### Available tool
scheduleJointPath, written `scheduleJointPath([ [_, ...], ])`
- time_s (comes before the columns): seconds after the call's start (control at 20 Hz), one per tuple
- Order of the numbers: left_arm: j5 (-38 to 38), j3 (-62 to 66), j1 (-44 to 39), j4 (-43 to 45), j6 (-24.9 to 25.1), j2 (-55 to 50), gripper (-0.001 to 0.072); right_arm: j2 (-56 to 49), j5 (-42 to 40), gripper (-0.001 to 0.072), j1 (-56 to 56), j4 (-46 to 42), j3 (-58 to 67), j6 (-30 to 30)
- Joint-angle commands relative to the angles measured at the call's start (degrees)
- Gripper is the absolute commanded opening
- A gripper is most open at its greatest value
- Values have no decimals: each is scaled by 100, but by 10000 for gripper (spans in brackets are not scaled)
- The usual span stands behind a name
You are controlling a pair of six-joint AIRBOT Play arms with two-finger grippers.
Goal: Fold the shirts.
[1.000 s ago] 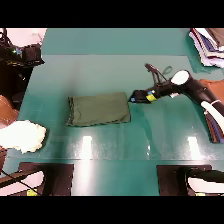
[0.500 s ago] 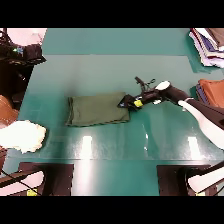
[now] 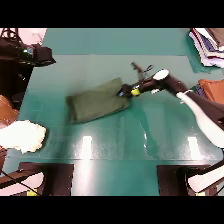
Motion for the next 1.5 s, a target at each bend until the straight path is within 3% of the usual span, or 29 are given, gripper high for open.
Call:
scheduleJointPath([
  [0.0,31,-2,-483,7,0,-2,28,809,-146,15,-1226,-208,-280,118],
  [0.3,326,-2,-1012,-4,-50,-2,28,1928,-203,15,-4369,-190,-588,114],
  [0.5,614,-2,-1309,-7,-50,-2,28,2046,-282,14,-5600,-142,-584,111],
  [0.9,658,-2,-1392,-28,-50,-7,28,2044,-551,14,-6054,-168,505,-59],
  [1.2,658,-2,-1392,-24,-42,-9,28,2107,772,14,-6339,-214,1598,11],
  [1.45,643,-2,-1392,0,-37,-9,28,2844,1102,14,-6979,-1502,944,313],
])
